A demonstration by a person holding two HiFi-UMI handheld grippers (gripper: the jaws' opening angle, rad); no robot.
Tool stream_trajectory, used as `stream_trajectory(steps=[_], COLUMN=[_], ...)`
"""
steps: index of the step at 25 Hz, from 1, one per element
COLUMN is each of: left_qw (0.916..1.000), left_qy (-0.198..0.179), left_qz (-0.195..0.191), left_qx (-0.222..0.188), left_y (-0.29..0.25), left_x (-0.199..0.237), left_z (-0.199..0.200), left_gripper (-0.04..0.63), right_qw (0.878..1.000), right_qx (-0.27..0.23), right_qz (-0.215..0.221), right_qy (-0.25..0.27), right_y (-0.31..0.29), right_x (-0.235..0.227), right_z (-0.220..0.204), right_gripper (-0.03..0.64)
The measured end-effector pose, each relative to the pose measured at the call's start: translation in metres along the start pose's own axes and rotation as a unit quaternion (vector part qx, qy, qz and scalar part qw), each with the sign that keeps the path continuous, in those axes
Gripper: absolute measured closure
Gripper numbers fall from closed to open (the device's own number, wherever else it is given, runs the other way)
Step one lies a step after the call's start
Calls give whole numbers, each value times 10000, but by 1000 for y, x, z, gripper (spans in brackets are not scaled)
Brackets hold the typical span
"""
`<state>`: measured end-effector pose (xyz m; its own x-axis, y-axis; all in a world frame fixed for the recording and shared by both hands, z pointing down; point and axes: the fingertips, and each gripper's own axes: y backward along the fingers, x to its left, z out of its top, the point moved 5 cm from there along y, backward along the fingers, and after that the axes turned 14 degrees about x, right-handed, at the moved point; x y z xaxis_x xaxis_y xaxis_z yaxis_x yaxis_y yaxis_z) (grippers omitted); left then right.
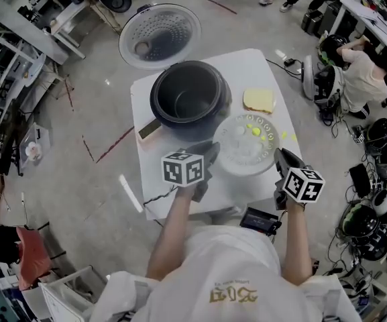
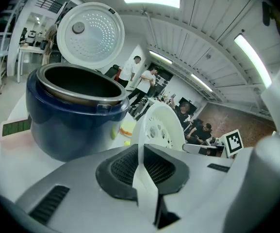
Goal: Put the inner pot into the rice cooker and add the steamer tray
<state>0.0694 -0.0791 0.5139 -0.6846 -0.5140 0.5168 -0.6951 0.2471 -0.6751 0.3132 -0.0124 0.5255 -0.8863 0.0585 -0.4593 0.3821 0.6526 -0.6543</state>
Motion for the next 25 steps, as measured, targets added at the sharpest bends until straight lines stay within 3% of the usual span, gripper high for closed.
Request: stream_trajectory(steps=[15, 25], left_qw=[9954, 9911], left_qy=[254, 411], left_qz=[176, 241], left_qx=[-906, -1243], left_y=[83, 119], left_x=[6, 37], left_z=[20, 34], left_gripper=[545, 545], right_qw=[9944, 9900], right_qx=[-260, -266], right_qz=[655, 852], right_qy=[792, 1092], right_y=[3, -19], right_x=[72, 116], right_z=[57, 82], right_gripper=[571, 571])
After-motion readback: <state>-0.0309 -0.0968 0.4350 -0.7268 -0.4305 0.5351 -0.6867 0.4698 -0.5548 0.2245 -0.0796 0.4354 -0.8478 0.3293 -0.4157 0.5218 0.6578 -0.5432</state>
